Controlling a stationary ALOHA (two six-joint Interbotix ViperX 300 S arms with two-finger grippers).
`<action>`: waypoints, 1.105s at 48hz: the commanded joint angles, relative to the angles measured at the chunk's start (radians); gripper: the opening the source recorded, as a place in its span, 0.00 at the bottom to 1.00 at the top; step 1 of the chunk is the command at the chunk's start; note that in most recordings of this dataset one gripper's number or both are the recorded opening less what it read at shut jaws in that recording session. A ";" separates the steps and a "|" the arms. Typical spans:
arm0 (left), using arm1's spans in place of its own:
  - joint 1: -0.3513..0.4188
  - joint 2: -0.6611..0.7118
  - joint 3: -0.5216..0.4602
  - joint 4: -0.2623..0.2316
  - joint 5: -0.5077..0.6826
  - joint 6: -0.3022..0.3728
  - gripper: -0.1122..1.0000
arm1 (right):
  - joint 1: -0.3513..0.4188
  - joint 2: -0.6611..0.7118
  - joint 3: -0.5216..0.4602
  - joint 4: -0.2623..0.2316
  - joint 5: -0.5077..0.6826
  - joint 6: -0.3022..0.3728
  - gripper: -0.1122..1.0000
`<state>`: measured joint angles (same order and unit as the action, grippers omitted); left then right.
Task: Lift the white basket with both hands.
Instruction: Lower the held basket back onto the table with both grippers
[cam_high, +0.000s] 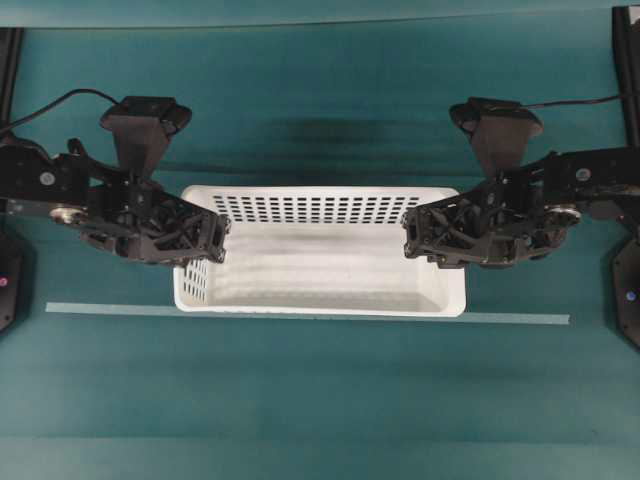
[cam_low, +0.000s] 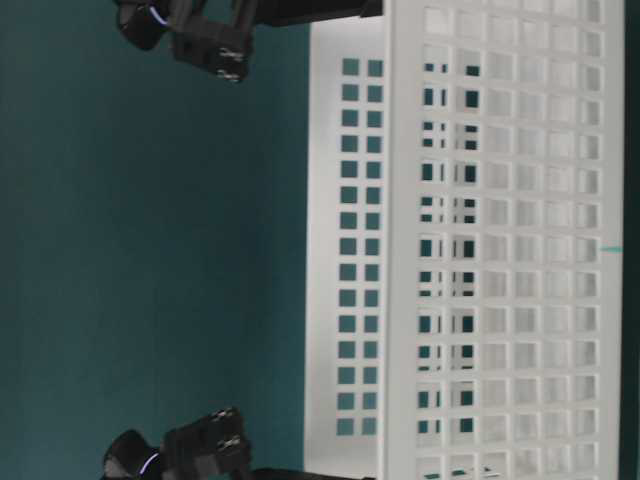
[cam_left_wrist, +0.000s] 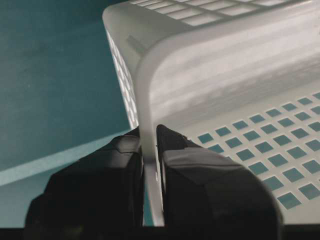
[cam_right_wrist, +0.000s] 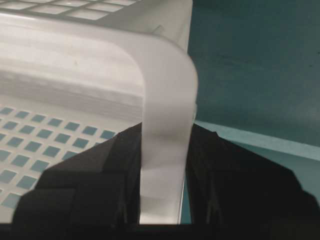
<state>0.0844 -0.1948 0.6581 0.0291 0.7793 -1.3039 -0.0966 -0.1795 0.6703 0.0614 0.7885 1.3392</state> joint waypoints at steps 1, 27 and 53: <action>0.003 0.021 -0.002 0.003 0.000 0.005 0.14 | 0.005 0.031 0.012 0.000 -0.002 -0.003 0.33; 0.011 0.040 0.002 0.005 -0.040 0.003 0.14 | -0.017 0.052 0.020 -0.011 -0.034 -0.012 0.33; 0.011 0.041 0.006 0.005 -0.098 0.005 0.14 | -0.020 0.052 0.032 0.000 -0.044 -0.014 0.33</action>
<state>0.0966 -0.1641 0.6688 0.0291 0.6872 -1.3039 -0.1181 -0.1549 0.6949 0.0583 0.7409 1.3376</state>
